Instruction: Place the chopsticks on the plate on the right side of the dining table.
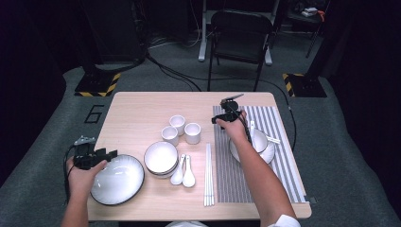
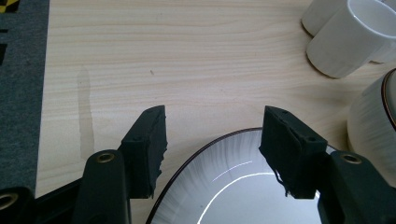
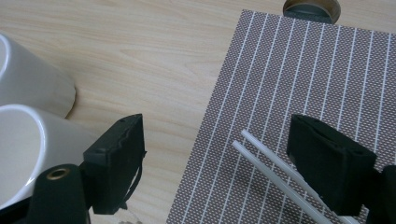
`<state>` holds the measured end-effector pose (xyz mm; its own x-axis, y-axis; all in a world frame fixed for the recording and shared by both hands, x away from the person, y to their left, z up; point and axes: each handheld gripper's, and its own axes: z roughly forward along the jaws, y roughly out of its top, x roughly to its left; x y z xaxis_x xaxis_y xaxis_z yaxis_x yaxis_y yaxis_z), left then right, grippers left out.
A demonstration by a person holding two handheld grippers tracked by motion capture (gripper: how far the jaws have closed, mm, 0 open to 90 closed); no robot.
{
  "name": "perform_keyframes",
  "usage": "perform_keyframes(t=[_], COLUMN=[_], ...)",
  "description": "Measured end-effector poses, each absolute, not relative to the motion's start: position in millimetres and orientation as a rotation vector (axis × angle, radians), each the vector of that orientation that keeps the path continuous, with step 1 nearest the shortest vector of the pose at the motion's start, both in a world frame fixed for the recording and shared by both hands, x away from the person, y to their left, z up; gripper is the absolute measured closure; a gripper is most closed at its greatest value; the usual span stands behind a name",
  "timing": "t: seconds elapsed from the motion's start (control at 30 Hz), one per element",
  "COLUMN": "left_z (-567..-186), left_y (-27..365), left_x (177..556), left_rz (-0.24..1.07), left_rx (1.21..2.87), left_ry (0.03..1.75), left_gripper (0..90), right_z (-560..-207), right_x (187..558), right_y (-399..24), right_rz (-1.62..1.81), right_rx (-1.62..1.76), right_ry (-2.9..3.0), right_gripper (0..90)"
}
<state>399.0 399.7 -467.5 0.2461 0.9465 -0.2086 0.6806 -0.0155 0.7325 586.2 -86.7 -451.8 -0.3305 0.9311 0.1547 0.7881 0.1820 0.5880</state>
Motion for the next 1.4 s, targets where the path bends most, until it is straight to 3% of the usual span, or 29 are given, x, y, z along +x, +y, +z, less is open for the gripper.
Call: perform_keyframes(t=[1.4], left_z=[-466], left_y=[404], left_x=[395], left_rz=[0.439], left_rx=[1.751], left_ry=[1.505], left_gripper=[41.0], right_z=[-468], right_x=[590], right_y=[-78], right_rz=[0.781], right_rx=[1.726], right_ry=[2.269], right_gripper=[18.2])
